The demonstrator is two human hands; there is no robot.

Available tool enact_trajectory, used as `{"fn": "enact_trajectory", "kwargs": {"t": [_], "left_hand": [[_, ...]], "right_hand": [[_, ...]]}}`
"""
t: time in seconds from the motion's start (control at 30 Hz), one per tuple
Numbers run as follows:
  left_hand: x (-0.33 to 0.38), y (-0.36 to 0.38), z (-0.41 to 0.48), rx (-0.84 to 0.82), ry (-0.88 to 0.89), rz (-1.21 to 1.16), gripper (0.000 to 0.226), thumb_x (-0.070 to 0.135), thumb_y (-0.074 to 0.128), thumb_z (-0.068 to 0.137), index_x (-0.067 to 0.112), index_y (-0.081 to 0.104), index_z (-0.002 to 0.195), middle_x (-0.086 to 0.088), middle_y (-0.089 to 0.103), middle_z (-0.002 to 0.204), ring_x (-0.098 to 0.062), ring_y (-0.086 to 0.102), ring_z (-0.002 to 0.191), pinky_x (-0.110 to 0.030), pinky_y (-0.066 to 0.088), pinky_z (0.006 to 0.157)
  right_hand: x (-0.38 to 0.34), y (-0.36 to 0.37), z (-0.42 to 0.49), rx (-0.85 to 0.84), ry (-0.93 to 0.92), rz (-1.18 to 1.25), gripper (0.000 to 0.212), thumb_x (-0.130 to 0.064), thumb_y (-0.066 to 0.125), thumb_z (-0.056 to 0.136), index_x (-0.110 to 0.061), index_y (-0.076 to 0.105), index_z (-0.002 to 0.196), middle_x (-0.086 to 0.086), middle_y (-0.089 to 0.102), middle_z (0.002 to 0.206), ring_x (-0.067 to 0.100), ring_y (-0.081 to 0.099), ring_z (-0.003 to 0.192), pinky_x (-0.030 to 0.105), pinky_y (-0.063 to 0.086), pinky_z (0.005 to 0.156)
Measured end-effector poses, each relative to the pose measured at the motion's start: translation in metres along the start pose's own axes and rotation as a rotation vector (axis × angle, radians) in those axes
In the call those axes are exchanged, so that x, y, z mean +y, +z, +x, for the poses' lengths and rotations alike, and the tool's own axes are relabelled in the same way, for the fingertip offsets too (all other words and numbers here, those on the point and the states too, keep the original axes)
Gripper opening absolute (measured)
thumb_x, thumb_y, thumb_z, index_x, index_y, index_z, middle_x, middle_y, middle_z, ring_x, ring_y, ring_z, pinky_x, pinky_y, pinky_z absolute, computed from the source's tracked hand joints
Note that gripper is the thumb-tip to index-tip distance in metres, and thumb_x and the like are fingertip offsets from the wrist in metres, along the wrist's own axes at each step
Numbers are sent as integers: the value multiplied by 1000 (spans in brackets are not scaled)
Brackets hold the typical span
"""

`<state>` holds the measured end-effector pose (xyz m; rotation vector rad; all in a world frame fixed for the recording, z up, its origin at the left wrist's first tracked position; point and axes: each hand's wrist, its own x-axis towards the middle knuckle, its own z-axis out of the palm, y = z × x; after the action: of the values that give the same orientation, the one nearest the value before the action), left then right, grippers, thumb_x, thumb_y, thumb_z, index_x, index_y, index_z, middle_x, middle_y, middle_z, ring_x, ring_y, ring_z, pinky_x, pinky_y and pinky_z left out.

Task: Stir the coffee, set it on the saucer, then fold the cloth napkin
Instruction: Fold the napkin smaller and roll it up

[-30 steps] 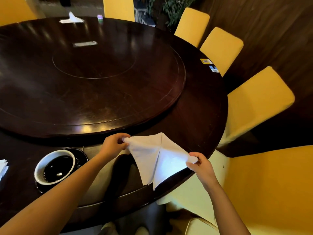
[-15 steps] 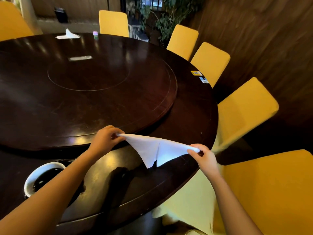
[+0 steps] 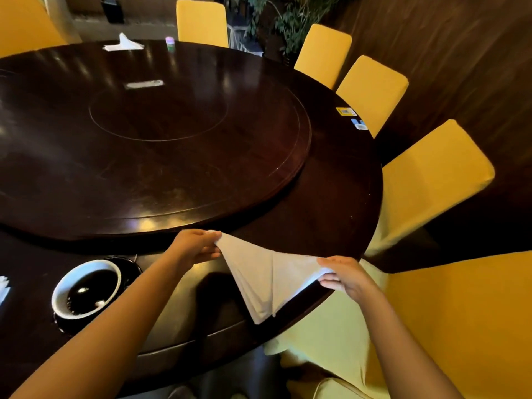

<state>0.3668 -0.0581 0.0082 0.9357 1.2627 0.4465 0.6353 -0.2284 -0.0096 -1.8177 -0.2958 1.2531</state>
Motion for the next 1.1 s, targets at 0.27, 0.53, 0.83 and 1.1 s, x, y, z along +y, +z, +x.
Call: {"fn": "enact_trajectory", "kwargs": {"t": [0.27, 0.53, 0.83, 1.1], "left_hand": [[-35, 6, 50, 182, -50, 84, 5, -5, 63, 82, -2, 59, 83, -22, 60, 93, -25, 61, 66, -23, 55, 41], [-80, 10, 23, 202, 610, 901, 33, 16, 68, 81, 12, 65, 113, -10, 60, 119, -26, 54, 108, -33, 41, 92], [-131, 30, -9, -112, 934, 1164, 29, 29, 76, 71, 18, 71, 97, 2, 70, 102, -17, 60, 96, -27, 49, 82], [-143, 33, -16, -59, 970, 1162, 19, 26, 78, 70, 22, 75, 88, 8, 73, 90, -11, 64, 86, -18, 51, 69]], "right_hand": [[30, 31, 37, 250, -50, -109, 9, -6, 63, 85, -2, 55, 85, 21, 57, 101, 26, 63, 69, 40, 56, 75], [62, 54, 3, 444, -681, -853, 25, -22, 63, 85, -13, 62, 108, 9, 58, 109, 26, 53, 102, 36, 44, 88], [124, 95, -25, 53, -869, -1094, 33, -27, 69, 80, -20, 62, 112, -3, 63, 108, 13, 59, 99, 23, 50, 85], [122, 106, -26, 143, -888, -1006, 17, -26, 68, 82, -20, 70, 98, -3, 69, 95, 11, 62, 85, 13, 47, 73]]}}
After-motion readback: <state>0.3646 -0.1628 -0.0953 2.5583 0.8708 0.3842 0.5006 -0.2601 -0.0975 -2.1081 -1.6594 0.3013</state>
